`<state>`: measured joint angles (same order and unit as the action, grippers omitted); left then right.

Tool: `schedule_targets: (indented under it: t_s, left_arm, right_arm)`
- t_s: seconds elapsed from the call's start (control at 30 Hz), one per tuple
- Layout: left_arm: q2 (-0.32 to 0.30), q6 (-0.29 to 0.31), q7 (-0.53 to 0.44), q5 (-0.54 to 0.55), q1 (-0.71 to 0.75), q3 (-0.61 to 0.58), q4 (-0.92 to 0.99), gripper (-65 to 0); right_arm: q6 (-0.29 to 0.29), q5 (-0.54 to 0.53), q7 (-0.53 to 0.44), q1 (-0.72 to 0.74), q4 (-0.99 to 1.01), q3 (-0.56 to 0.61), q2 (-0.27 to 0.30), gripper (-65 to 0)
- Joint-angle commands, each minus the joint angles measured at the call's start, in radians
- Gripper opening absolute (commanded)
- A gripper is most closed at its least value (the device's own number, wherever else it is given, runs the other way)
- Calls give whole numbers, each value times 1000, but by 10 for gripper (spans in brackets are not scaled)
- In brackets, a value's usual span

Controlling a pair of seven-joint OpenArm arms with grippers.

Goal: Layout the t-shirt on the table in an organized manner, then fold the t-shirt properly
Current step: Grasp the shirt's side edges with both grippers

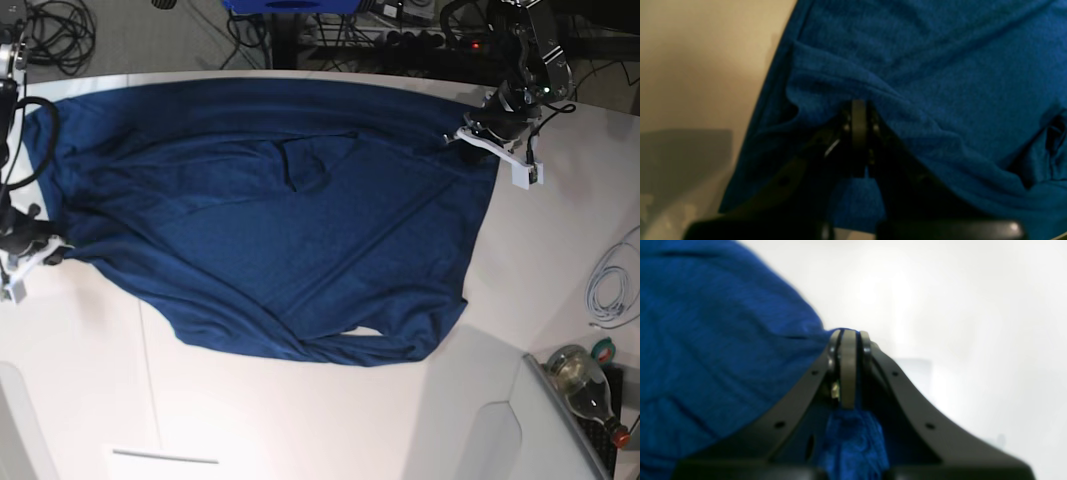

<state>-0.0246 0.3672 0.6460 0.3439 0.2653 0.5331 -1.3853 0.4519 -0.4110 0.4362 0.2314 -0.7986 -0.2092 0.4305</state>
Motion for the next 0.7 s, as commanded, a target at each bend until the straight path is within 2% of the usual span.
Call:
schedule_targets:
  t_s: [0.0, 0.1, 0.23, 0.3, 0.43, 0.5, 0.57, 0.63, 0.67]
  left_arm:
    - [-5, -6, 11, -12, 1, 3, -9, -650]
    - [-5, -6, 11, -18, 2, 5, -9, -650]
    - [-5, -6, 11, -18, 5, 11, -9, -650]
    - [-7, -6, 11, -18, 7, 11, -9, -650]
    - [-7, -7, 11, -18, 7, 11, -10, -650]
    - [-7, -9, 11, -13, 2, 11, -10, -650]
    - [-7, -9, 11, -12, 1, 11, -12, -650]
    - [-5, -9, 11, -12, 1, 9, -45, -650]
    - [-5, -9, 11, -12, 5, 6, -72, -650]
  right_arm:
    - [-17, -7, -29, 23, -15, -6, 24, -642]
    - [-87, -7, -26, 23, -15, -6, 24, -642]
    - [-144, -10, -29, 15, -15, -14, 24, -642]
    - [-175, -10, -29, 15, -9, -63, 20, -642]
    - [-192, -10, -23, 15, -14, -105, 17, -624]
    - [-190, -9, 20, 15, -21, -103, 21, -558]
    - [-184, -9, 66, 7, -66, -103, 23, -437]
    - [-127, -7, 72, -57, -183, -101, 24, -348]
    - [-83, -6, 77, -93, -256, -100, 24, -348]
